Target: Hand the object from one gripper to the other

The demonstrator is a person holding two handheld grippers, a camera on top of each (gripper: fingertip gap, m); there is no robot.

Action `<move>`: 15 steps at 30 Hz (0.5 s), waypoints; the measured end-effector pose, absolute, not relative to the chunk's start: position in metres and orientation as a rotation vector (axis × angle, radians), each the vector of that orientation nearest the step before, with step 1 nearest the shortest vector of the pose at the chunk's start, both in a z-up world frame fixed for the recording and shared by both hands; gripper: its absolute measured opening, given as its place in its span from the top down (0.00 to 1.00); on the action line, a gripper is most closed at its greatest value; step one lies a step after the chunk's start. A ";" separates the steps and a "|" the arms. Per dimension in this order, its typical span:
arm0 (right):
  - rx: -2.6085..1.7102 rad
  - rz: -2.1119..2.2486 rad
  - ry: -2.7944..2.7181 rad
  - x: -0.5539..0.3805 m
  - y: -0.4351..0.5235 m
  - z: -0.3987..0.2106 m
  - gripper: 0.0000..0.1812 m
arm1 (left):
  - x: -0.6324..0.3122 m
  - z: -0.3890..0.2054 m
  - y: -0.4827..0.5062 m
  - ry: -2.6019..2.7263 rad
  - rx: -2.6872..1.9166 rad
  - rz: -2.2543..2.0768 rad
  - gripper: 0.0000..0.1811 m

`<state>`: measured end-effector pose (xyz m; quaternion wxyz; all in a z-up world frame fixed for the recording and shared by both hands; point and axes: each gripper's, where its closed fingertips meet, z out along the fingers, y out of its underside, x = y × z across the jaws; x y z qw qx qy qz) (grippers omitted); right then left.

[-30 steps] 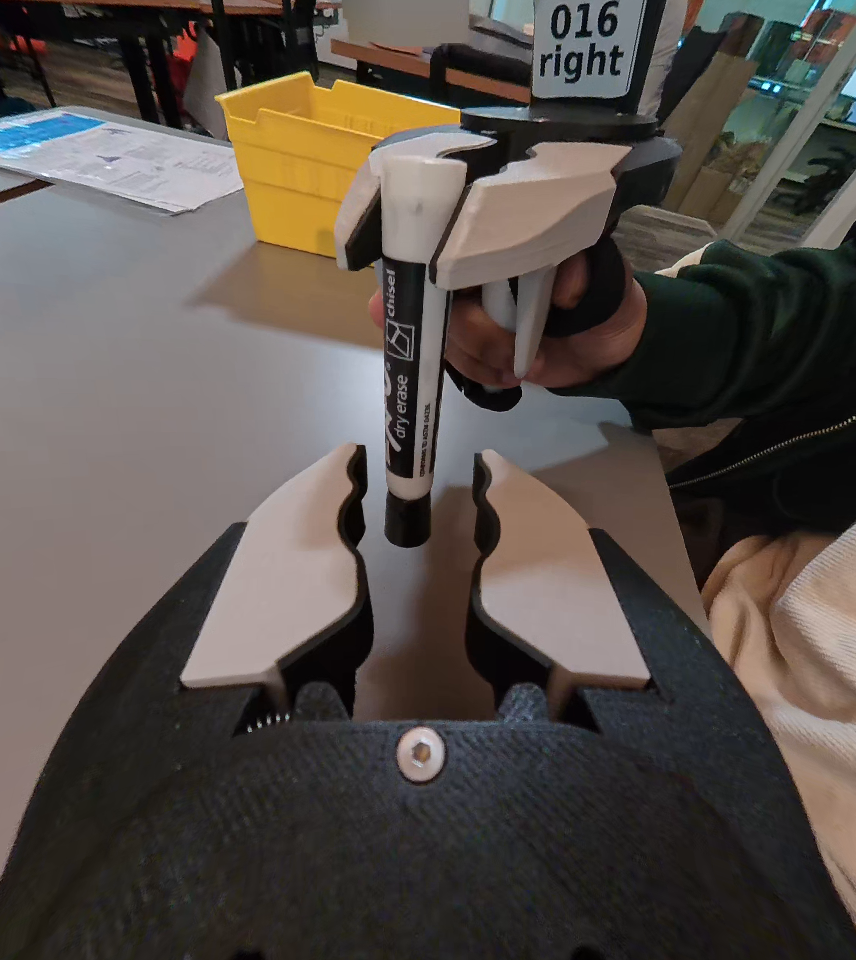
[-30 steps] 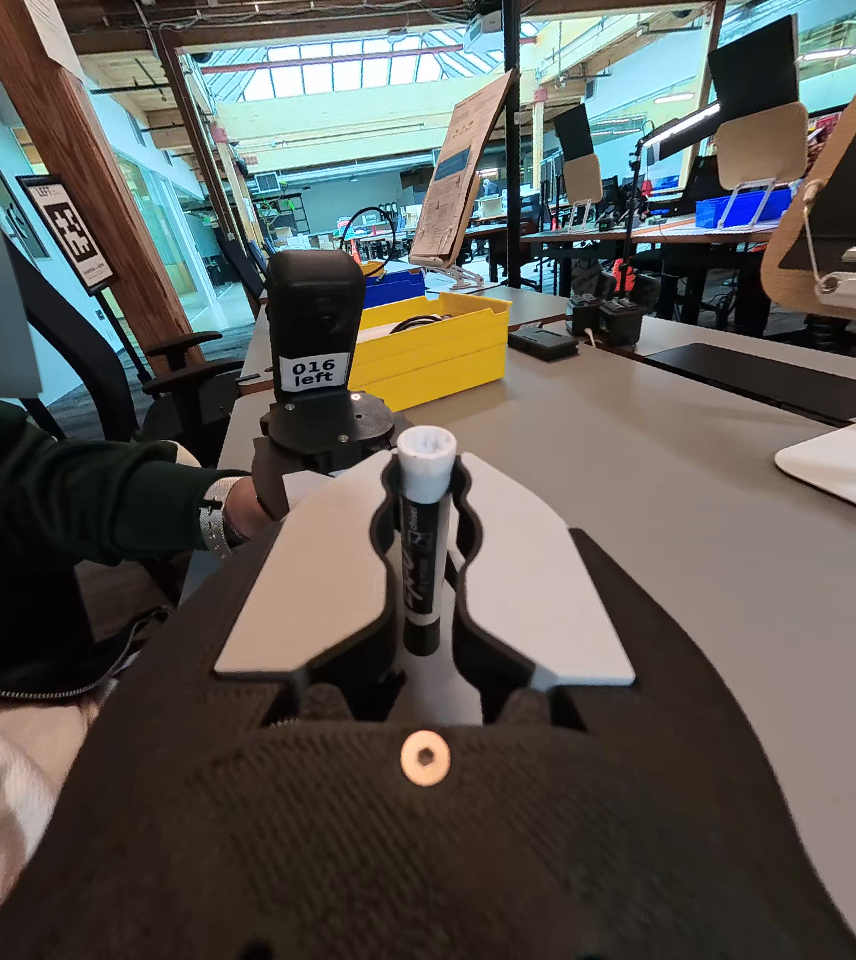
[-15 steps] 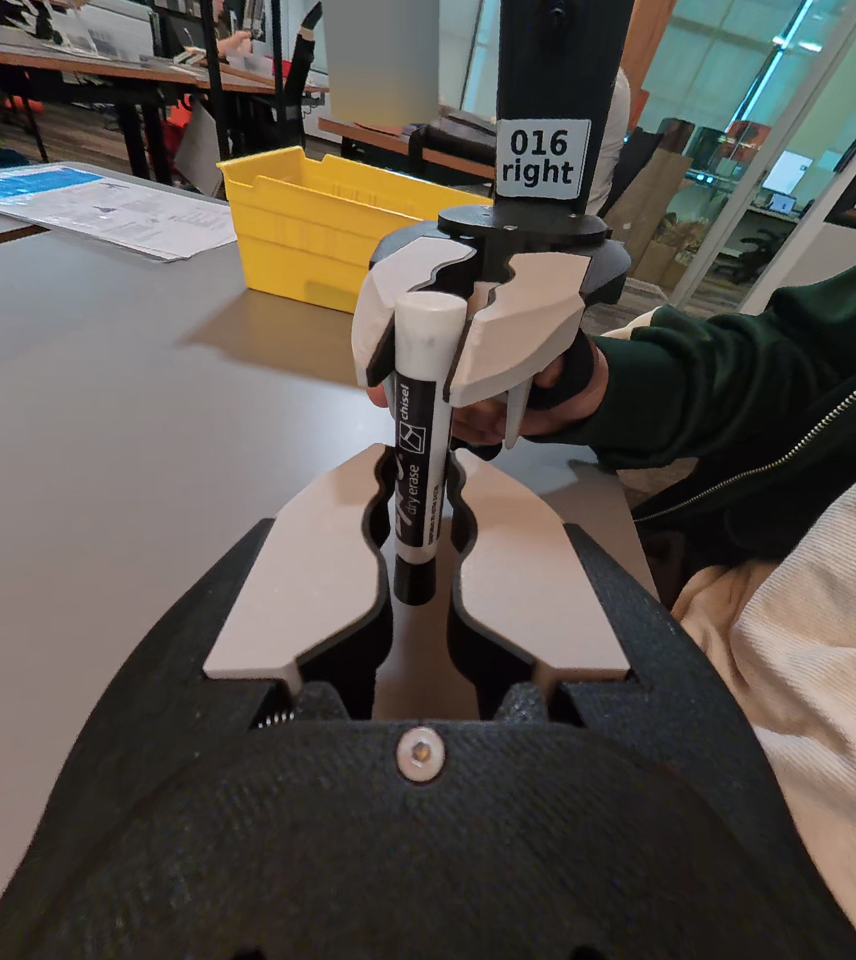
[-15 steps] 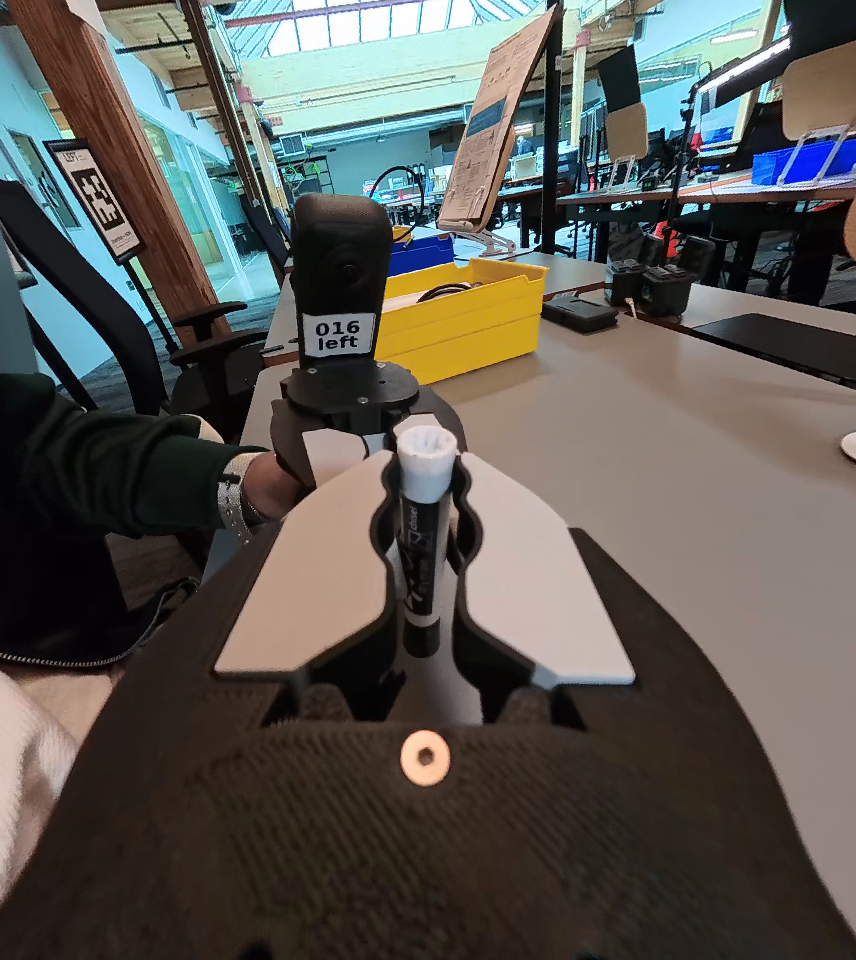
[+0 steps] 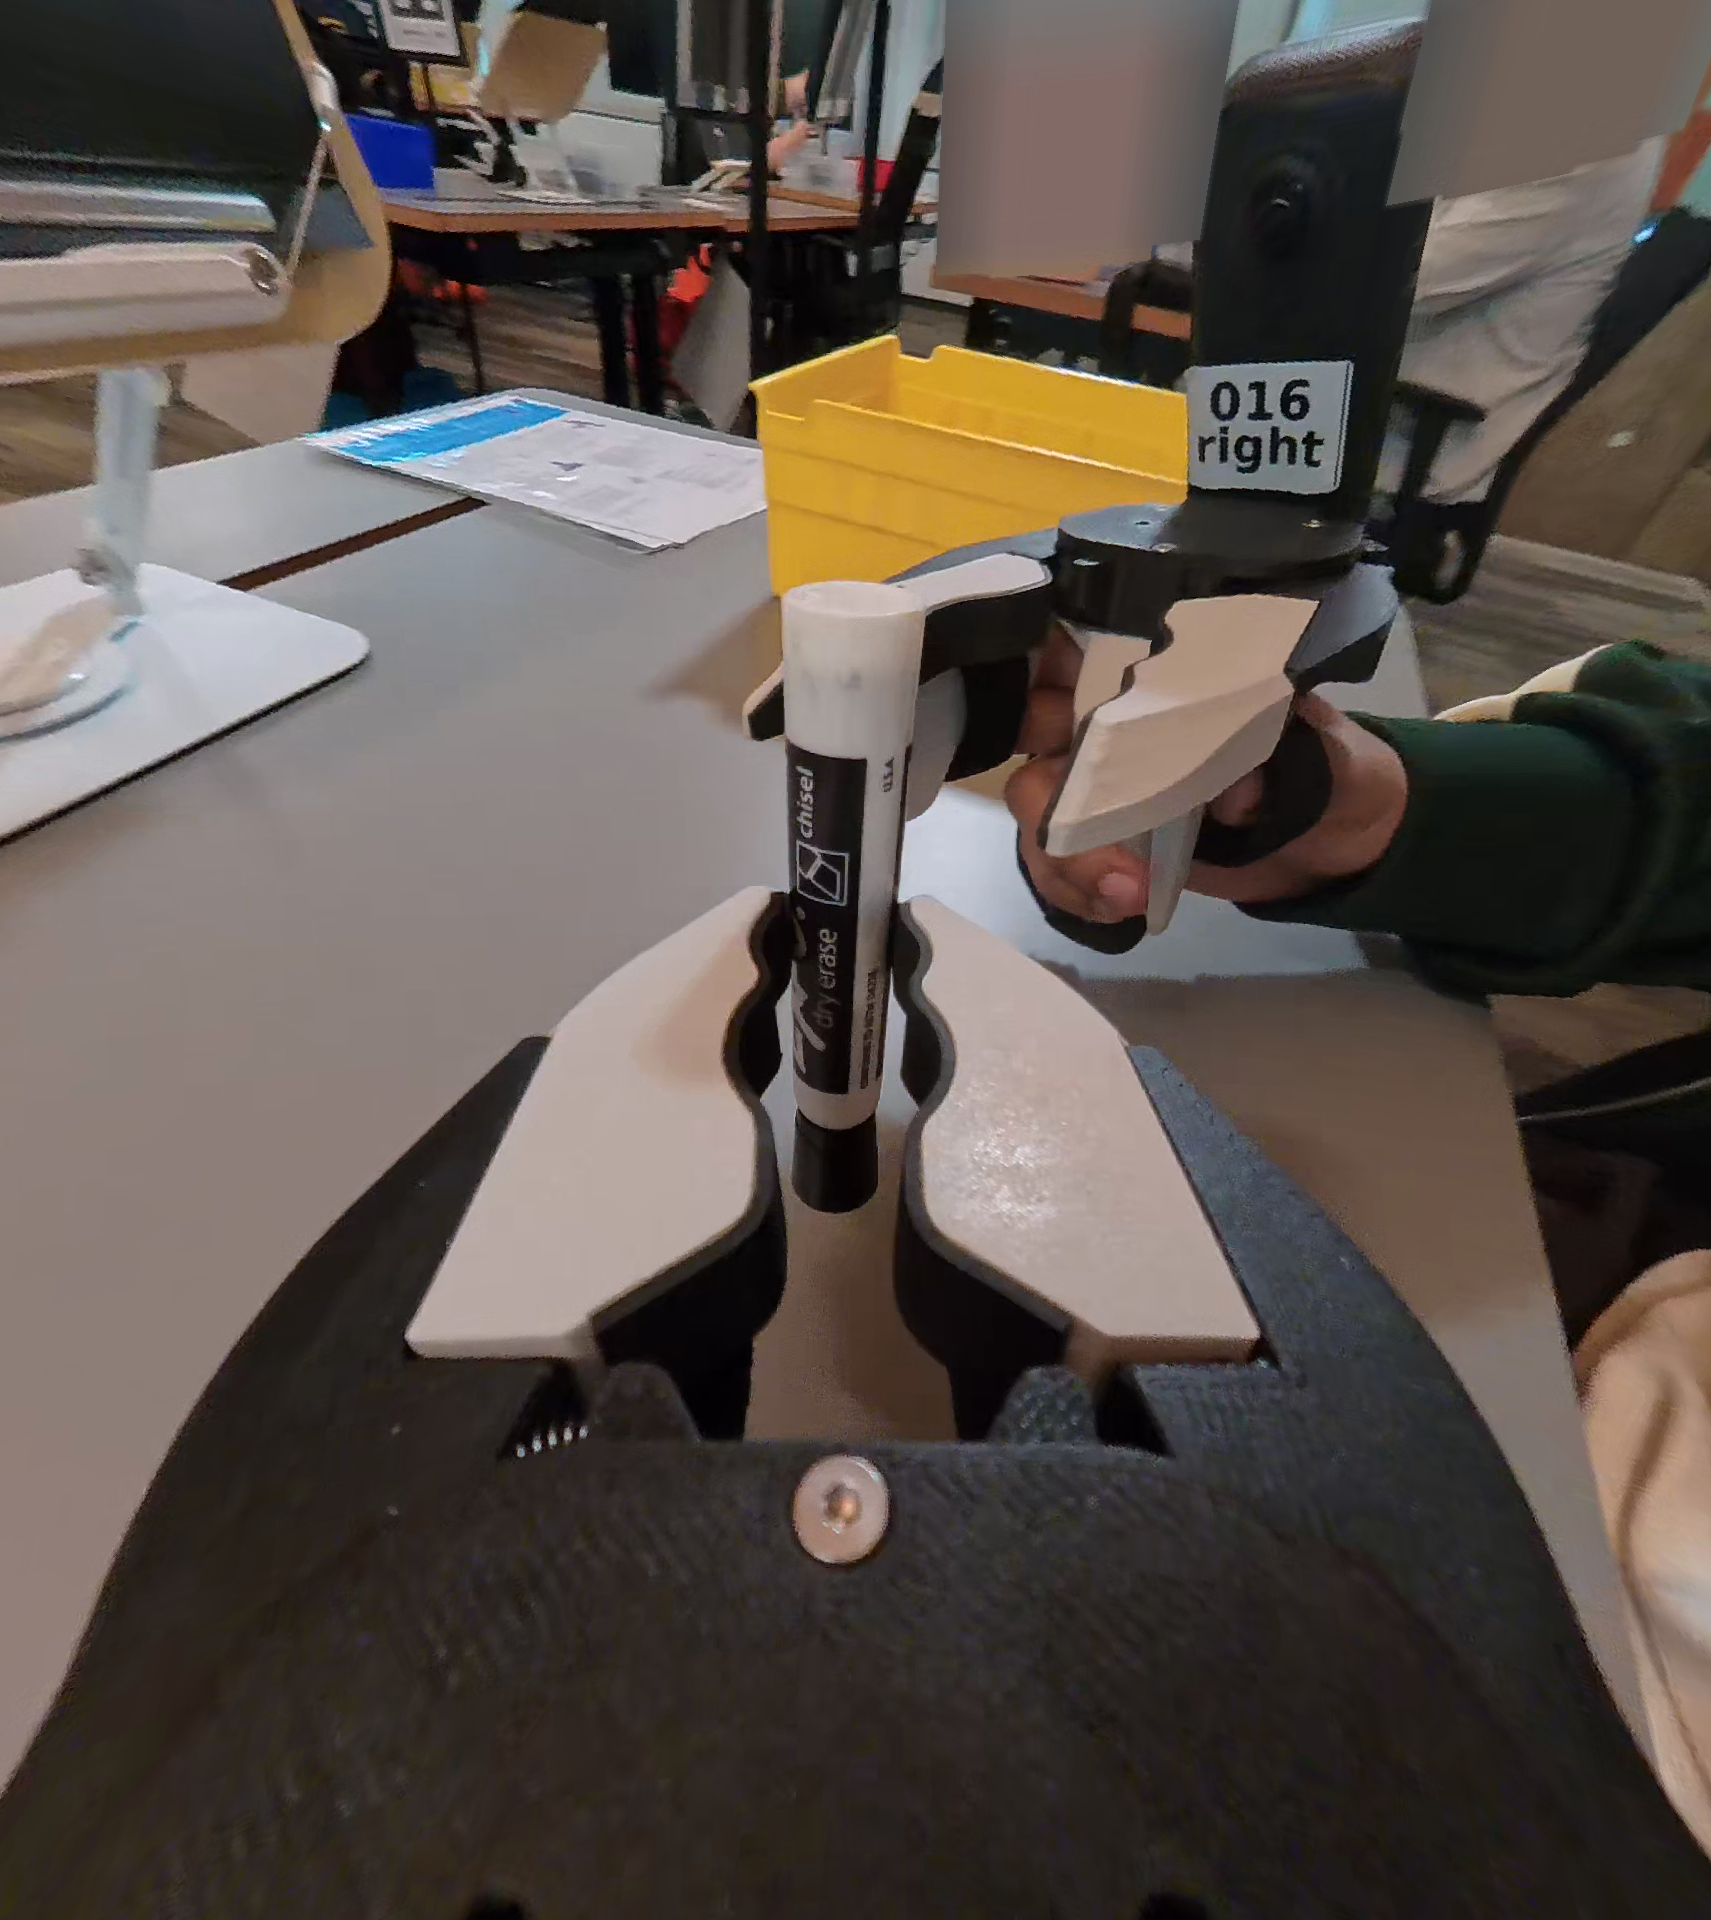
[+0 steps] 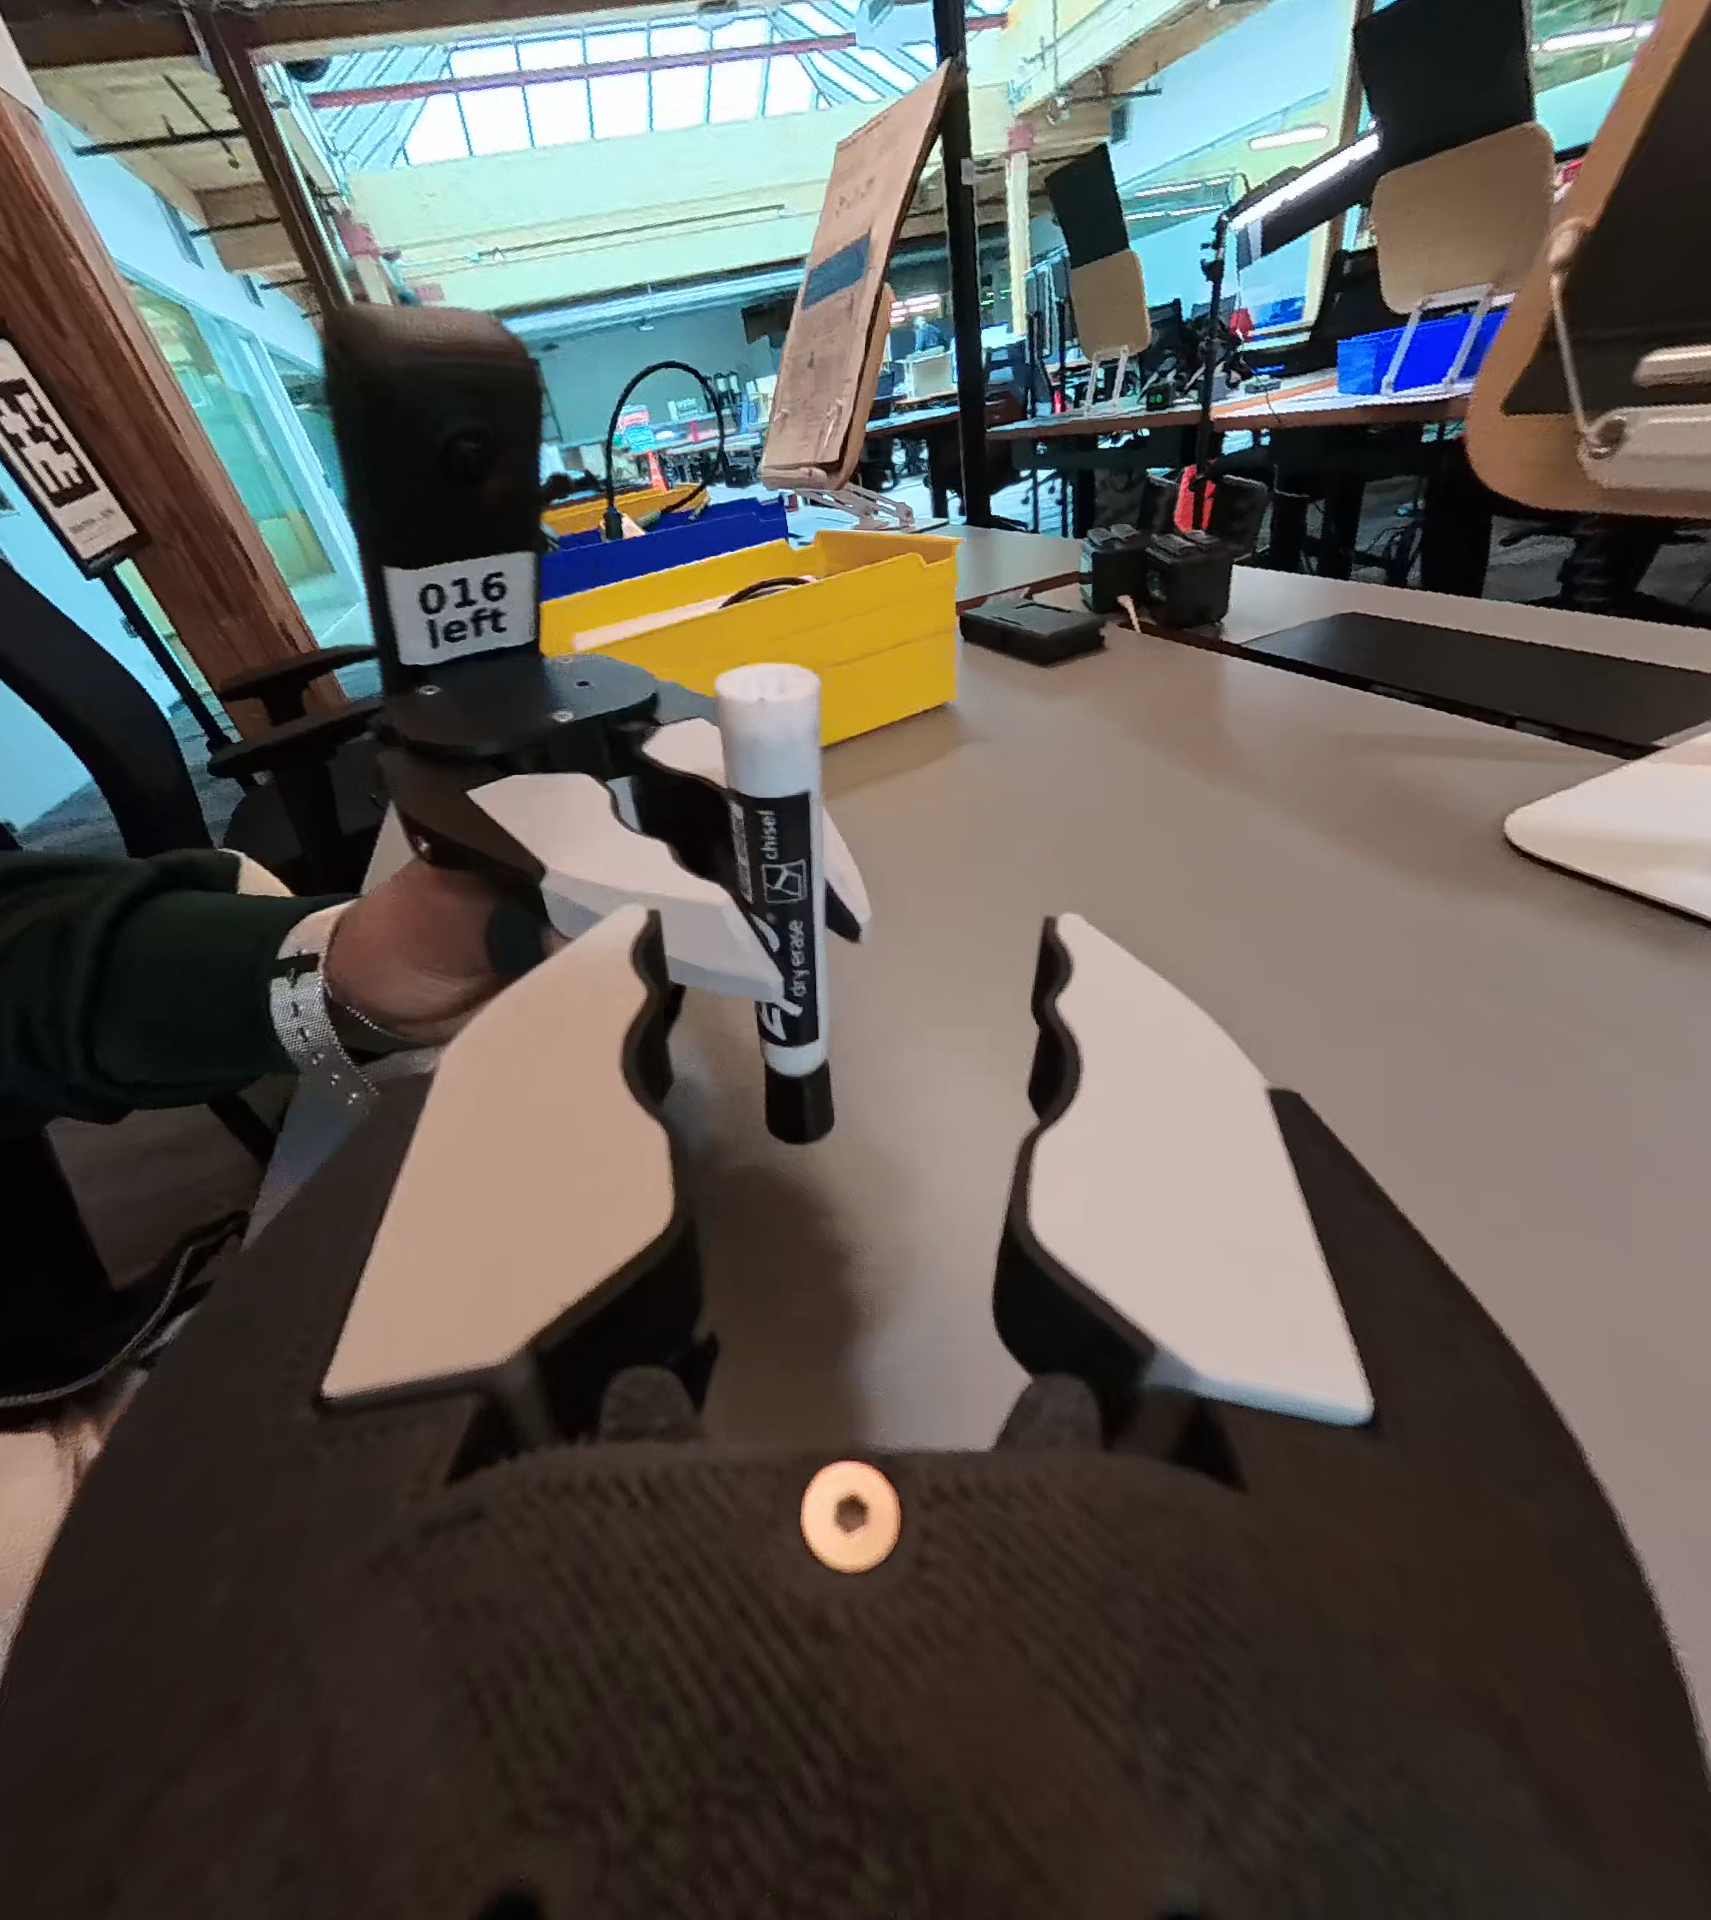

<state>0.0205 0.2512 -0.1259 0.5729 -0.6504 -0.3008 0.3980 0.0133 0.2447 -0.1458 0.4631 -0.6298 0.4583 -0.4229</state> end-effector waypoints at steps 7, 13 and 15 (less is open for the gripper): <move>-1.547 0.967 -0.649 0.028 0.259 -0.130 0.62 | 0.006 -0.149 0.253 1.114 -1.549 -0.960 0.89; -1.556 0.962 -0.671 0.024 0.257 -0.133 0.63 | 0.001 -0.145 0.259 1.057 -1.553 -0.963 0.89; -1.559 0.960 -0.682 0.023 0.256 -0.134 0.63 | 0.001 -0.144 0.260 1.046 -1.554 -0.960 0.89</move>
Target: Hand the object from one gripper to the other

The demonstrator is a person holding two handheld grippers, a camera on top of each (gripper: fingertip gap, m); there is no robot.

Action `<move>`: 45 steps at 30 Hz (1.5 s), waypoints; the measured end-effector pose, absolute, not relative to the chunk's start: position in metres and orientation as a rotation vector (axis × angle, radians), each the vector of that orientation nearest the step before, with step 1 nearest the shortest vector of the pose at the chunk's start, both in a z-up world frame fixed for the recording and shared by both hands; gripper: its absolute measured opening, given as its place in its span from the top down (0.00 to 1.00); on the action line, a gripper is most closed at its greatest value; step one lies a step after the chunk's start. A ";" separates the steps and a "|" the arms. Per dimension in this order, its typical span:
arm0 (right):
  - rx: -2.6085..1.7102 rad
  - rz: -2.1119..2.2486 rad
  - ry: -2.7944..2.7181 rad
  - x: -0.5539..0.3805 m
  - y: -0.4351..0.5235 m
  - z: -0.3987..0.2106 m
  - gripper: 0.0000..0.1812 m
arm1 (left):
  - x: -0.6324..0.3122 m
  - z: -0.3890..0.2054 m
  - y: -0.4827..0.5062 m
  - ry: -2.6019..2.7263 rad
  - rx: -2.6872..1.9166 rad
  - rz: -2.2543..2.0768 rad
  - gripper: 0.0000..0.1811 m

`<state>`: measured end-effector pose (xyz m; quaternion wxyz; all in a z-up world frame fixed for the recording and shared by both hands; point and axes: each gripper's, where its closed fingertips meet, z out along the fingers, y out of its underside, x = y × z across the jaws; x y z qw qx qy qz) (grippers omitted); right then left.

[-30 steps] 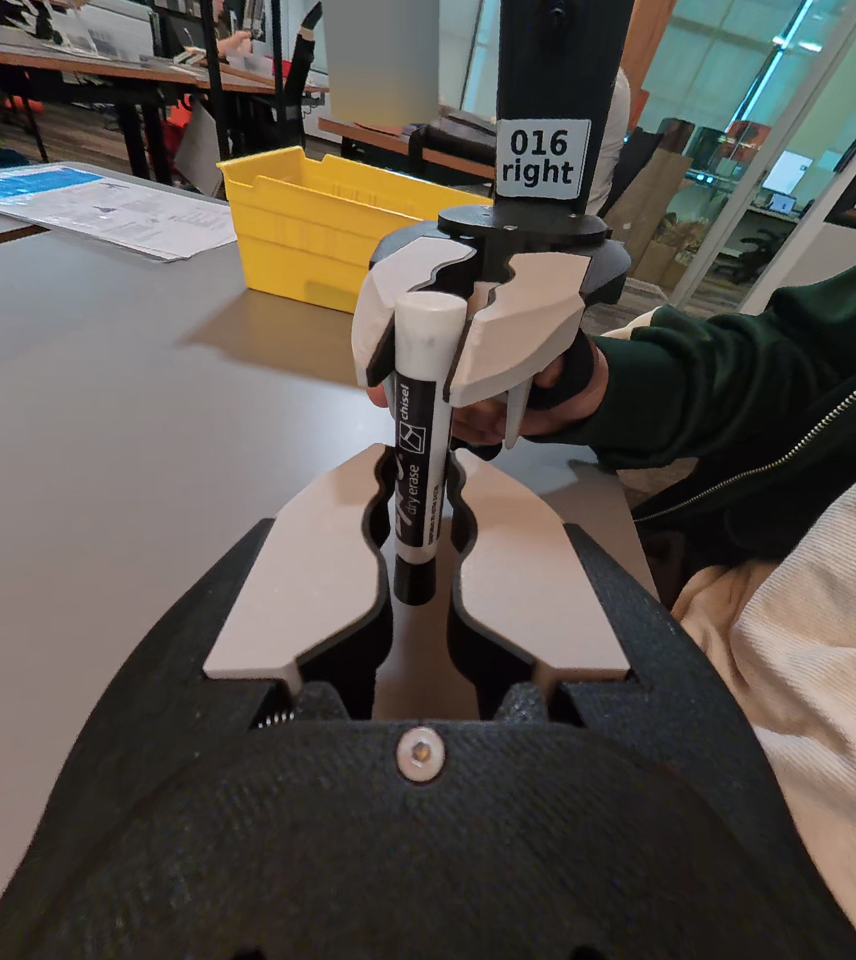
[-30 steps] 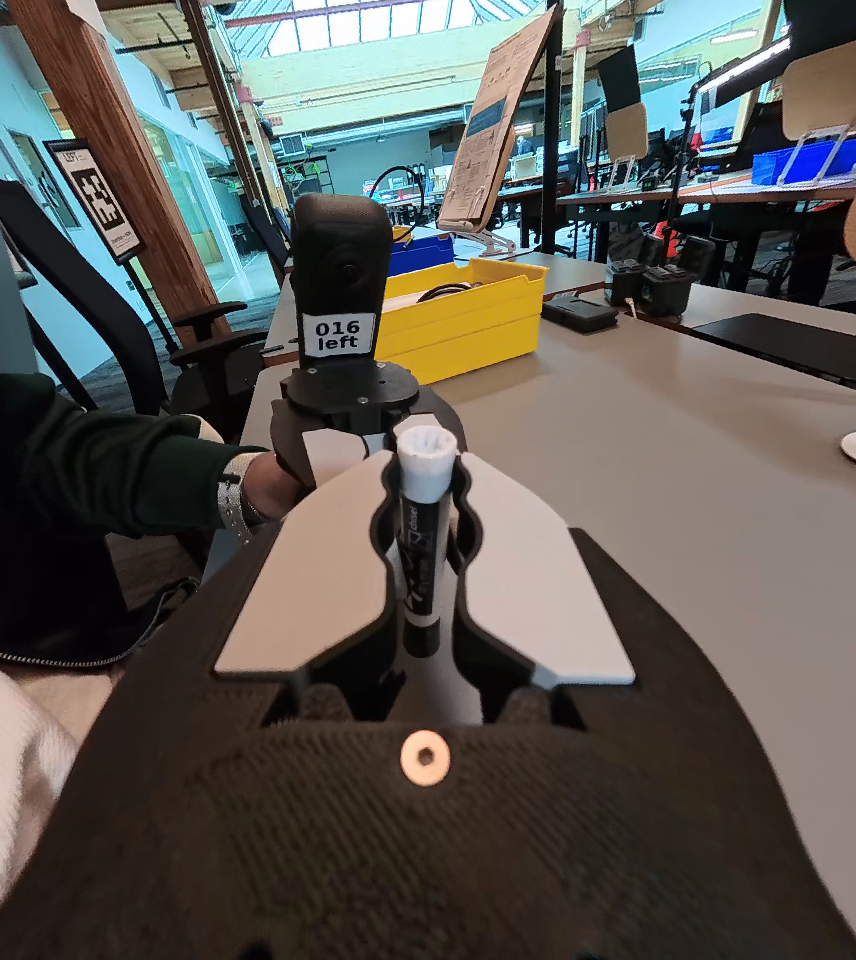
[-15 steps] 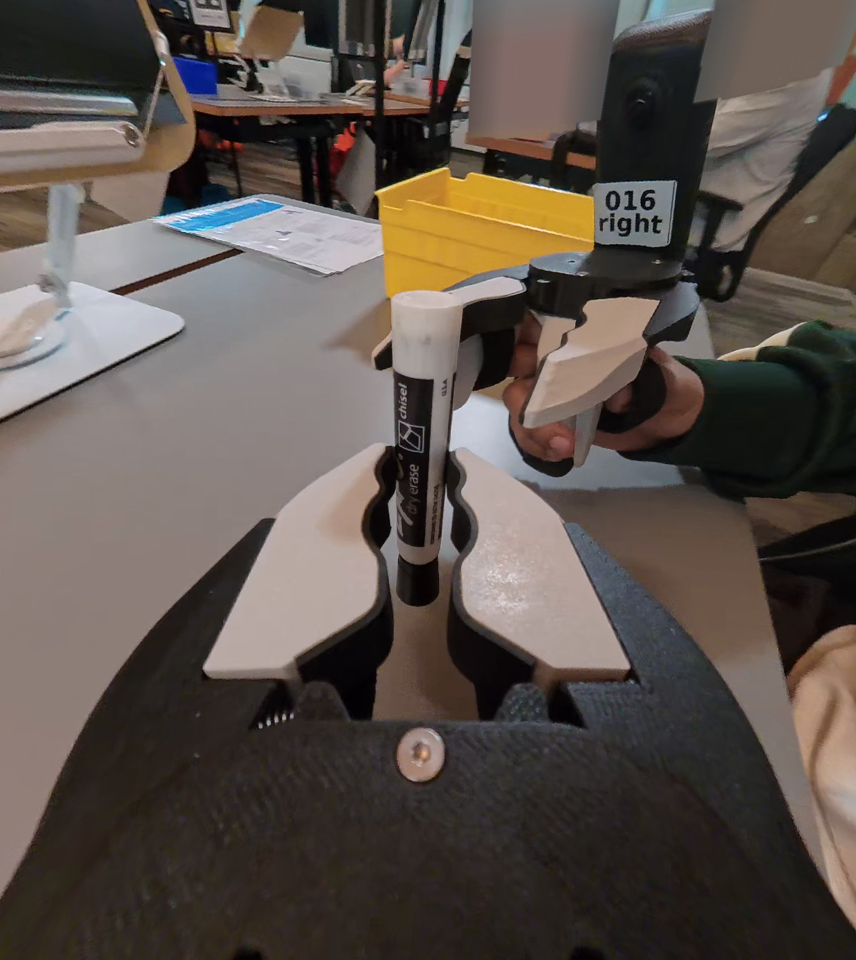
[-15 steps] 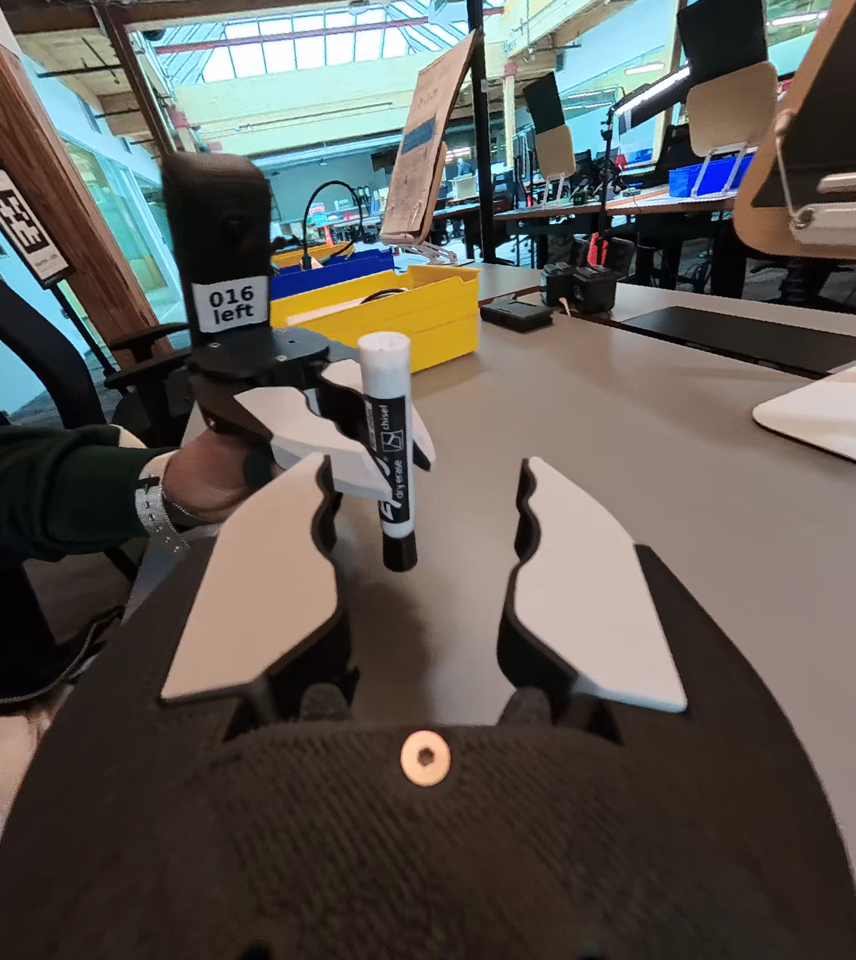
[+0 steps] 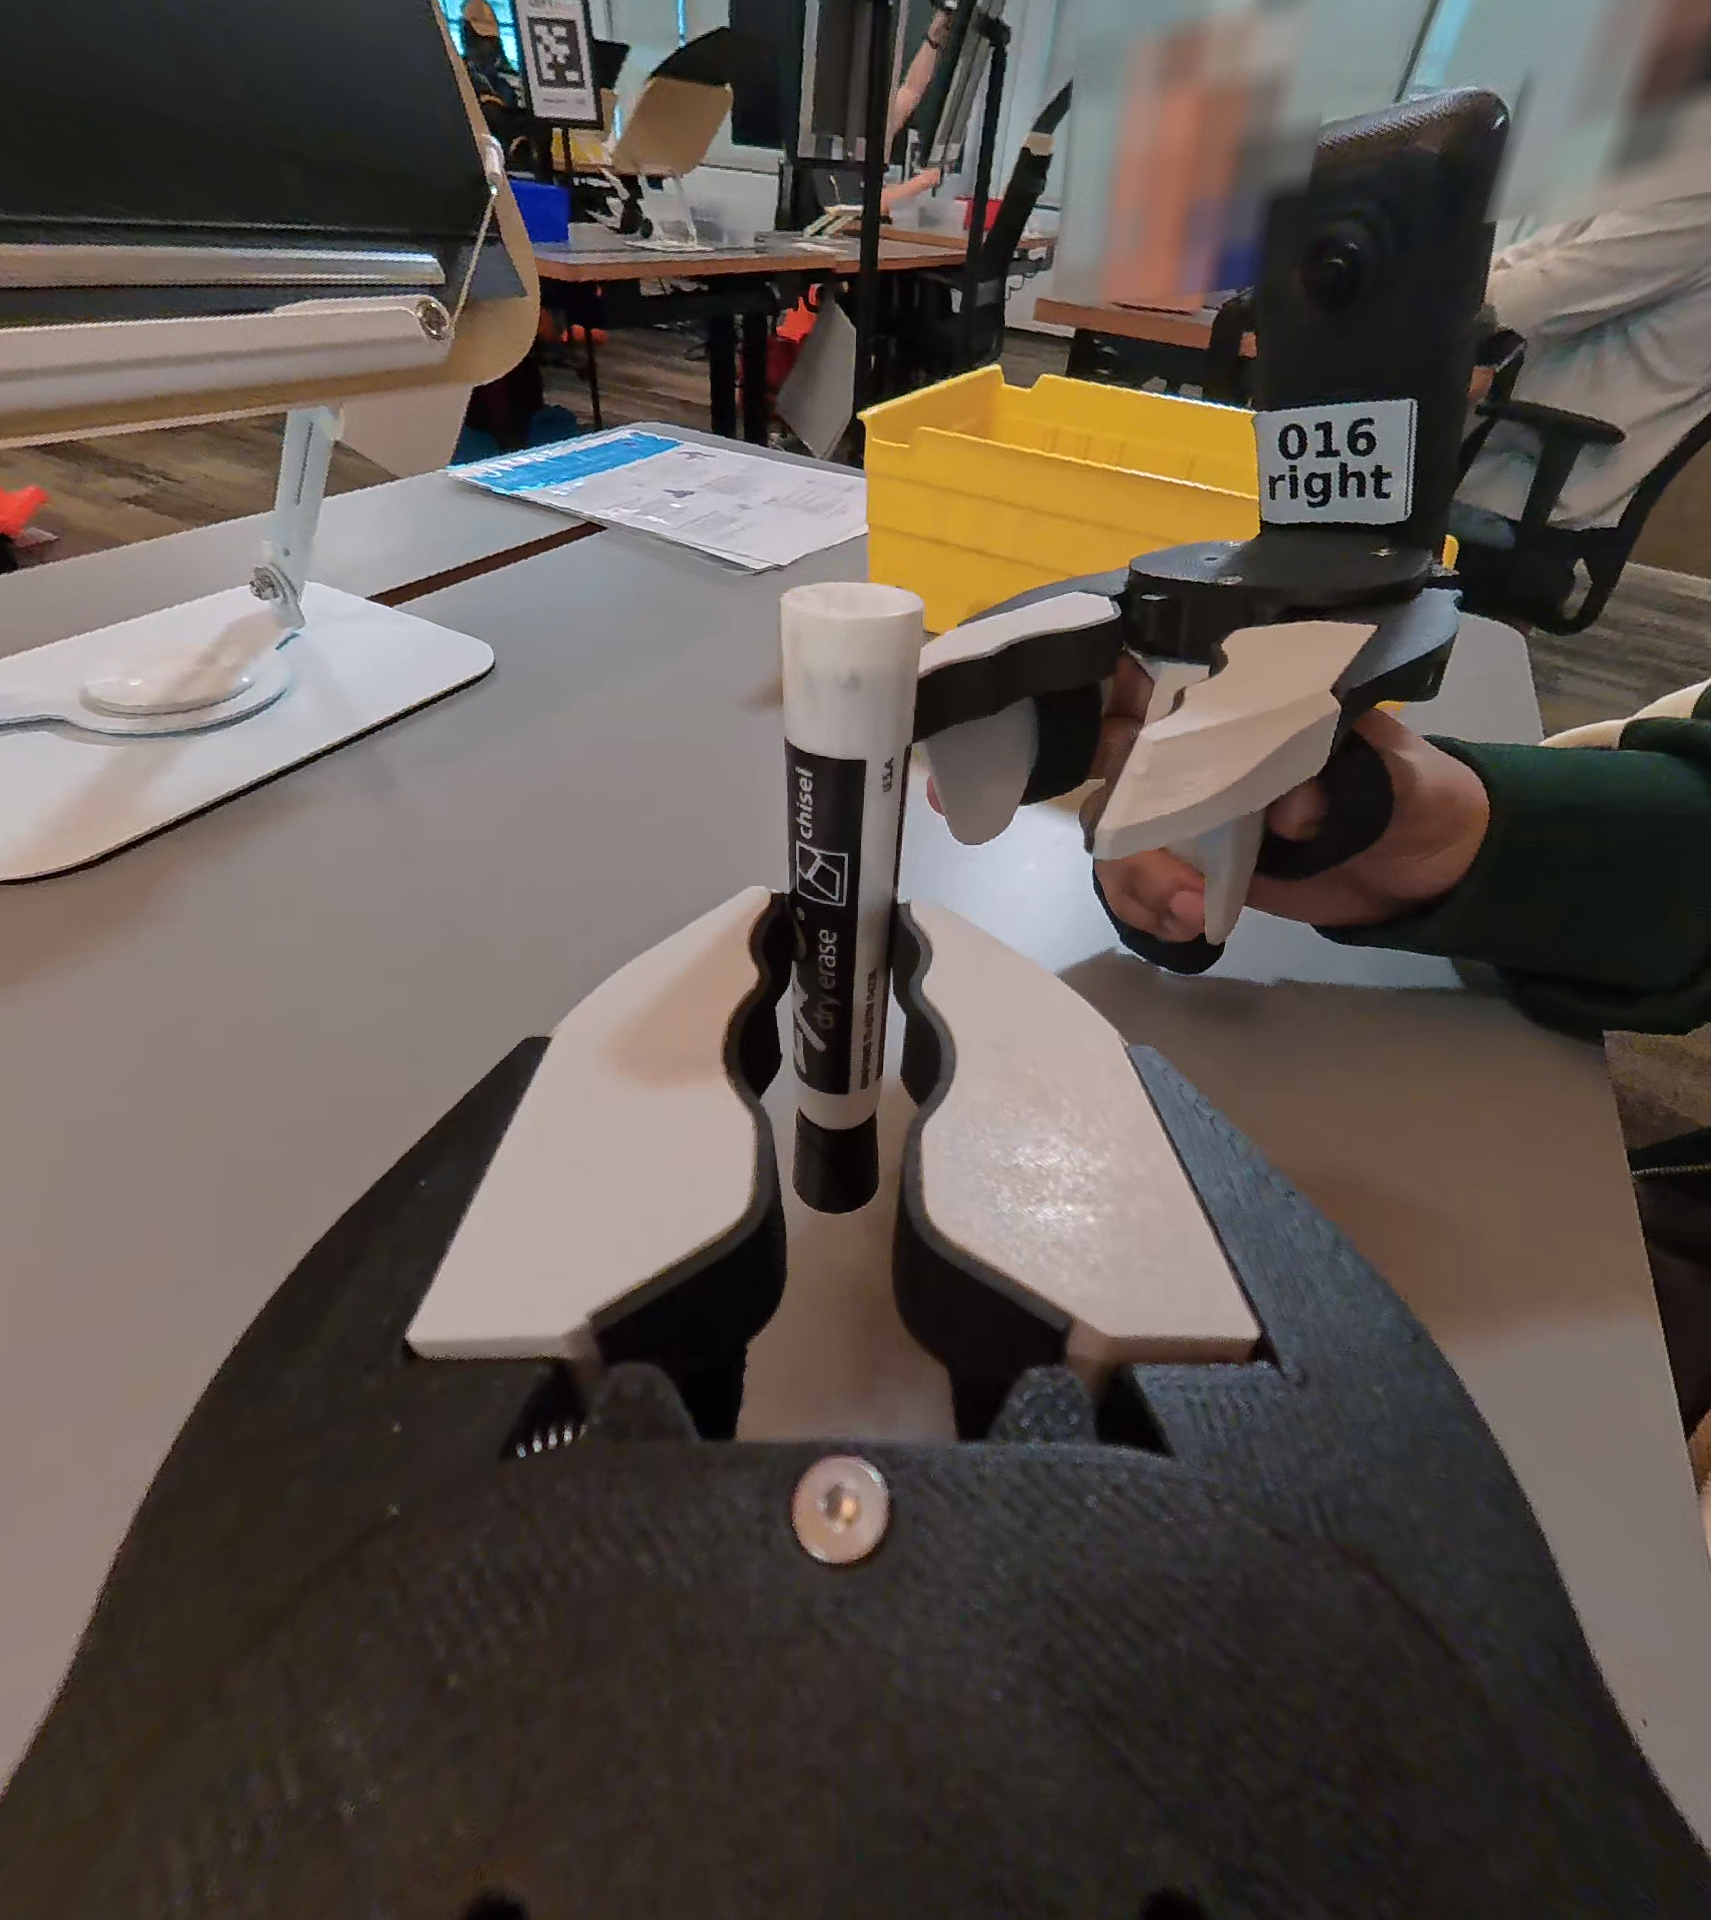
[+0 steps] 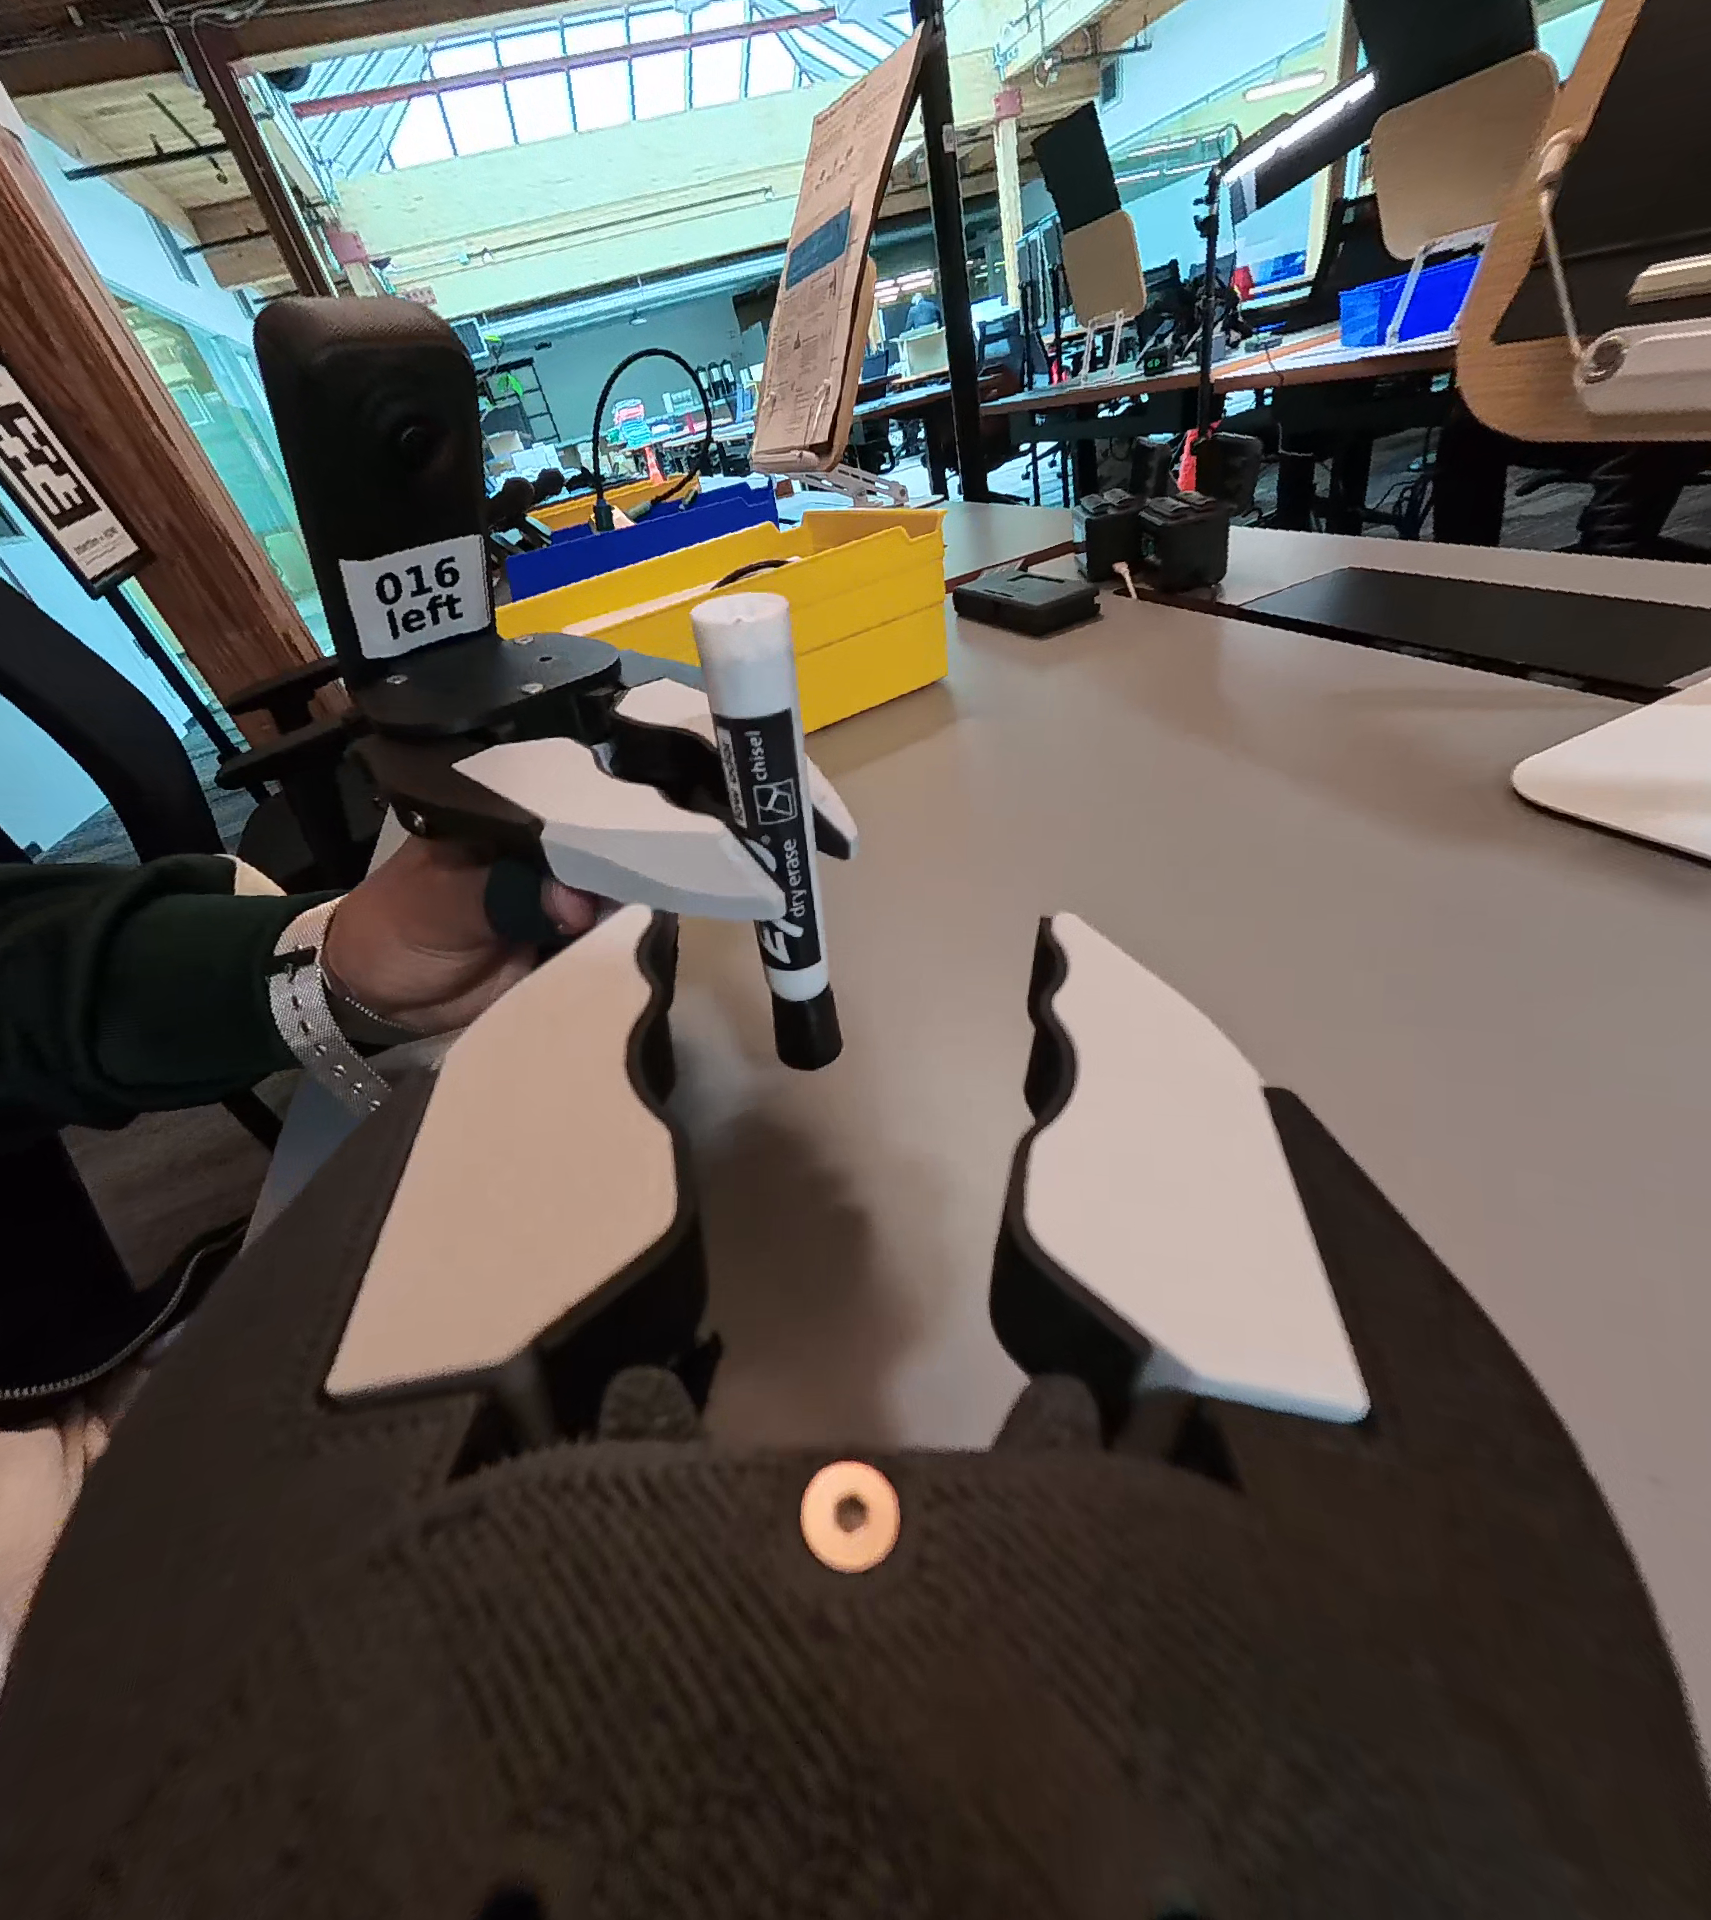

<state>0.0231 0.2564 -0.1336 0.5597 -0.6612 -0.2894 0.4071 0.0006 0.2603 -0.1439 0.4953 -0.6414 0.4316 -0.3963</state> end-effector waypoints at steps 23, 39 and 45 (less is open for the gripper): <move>-1.537 0.919 -0.725 0.019 0.254 -0.136 0.66 | -0.010 -0.123 0.257 0.969 -1.460 -1.251 0.89; -1.451 0.855 -0.995 -0.002 0.221 -0.144 0.80 | 0.013 -0.106 0.220 1.119 -1.352 -1.383 0.89; -1.444 0.911 -1.022 -0.014 0.214 -0.144 0.86 | 0.015 -0.107 0.214 1.128 -1.354 -1.392 0.89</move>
